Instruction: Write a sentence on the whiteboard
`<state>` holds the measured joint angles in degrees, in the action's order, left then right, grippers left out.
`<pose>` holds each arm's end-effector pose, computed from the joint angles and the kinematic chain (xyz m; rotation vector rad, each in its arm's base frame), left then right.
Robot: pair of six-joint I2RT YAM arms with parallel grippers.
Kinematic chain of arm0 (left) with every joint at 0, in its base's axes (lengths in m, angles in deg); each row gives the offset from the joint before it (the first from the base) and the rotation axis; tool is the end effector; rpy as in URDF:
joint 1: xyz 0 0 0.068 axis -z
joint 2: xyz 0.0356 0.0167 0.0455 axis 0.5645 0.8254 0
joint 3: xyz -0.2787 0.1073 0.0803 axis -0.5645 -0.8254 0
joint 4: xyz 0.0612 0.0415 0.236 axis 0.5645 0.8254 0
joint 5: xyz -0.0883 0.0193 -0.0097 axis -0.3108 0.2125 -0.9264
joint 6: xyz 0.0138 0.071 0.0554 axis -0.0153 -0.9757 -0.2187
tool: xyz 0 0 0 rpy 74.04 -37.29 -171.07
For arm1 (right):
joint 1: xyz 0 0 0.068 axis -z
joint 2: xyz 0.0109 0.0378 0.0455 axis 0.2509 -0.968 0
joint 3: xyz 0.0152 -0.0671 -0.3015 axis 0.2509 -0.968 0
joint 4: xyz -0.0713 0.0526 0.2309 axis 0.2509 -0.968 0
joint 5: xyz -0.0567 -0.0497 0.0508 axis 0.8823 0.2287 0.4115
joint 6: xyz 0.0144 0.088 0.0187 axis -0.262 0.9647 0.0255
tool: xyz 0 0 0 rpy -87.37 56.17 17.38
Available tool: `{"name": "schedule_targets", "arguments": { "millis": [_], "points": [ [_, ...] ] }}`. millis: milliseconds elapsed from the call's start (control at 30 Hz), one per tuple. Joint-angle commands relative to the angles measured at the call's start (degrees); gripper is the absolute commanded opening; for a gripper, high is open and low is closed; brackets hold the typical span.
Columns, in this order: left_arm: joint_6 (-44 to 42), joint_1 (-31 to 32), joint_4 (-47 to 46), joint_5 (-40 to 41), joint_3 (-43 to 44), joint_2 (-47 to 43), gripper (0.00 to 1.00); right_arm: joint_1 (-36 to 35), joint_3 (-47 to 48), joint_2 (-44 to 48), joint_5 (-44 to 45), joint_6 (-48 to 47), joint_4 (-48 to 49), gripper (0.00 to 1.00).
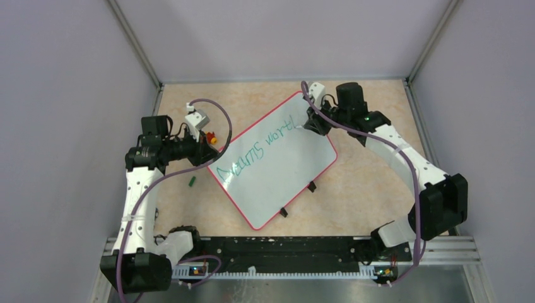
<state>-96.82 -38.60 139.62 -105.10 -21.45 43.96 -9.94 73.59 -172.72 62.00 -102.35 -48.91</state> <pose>0.1820 -0.0498 0.3545 0.7965 1.9869 -0.7370 0.2972 0.1752 0.3496 -1.0774 1.8436 0.5227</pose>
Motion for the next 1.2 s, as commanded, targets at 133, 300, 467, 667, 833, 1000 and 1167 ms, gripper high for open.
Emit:
{"name": "schedule_targets", "arguments": {
  "millis": [133, 300, 467, 667, 833, 1000, 1167],
  "points": [
    [-1.69, 0.98, -0.17, -0.28, -0.88, -0.21, 0.0, 0.56, 5.97, -1.71, 0.25, 0.43, 1.83, 0.0],
    [-1.84, 0.98, -0.19, -0.19, -0.89, -0.16, 0.0, 0.55, 7.32, -2.56, 0.11, 0.58, 1.77, 0.0],
    [-1.85, 1.02, -0.06, -0.1, -0.84, -0.16, 0.0, 0.56, 8.25, -3.49, 0.84, 0.12, 1.63, 0.0],
    [-1.82, 0.98, -0.11, 0.07, -0.77, -0.26, 0.0, 1.01, 7.96, -3.55, 2.68, -1.03, 1.25, 0.0],
    [-1.76, 0.99, -0.11, 0.01, -0.8, -0.27, 0.0, 2.55, 7.69, -3.46, 2.7, -1.36, 0.95, 0.0],
    [-1.67, 0.99, -0.07, -0.1, -0.67, -0.11, 0.0, 2.76, 7.14, -3.05, 1.62, -1.21, 0.74, 0.0],
    [-1.66, 0.98, -0.11, -0.1, -0.6, 0.0, 0.0, 2.71, 5.47, -2.15, 0.0, -1.68, -0.52, 0.0]
  ]
}}
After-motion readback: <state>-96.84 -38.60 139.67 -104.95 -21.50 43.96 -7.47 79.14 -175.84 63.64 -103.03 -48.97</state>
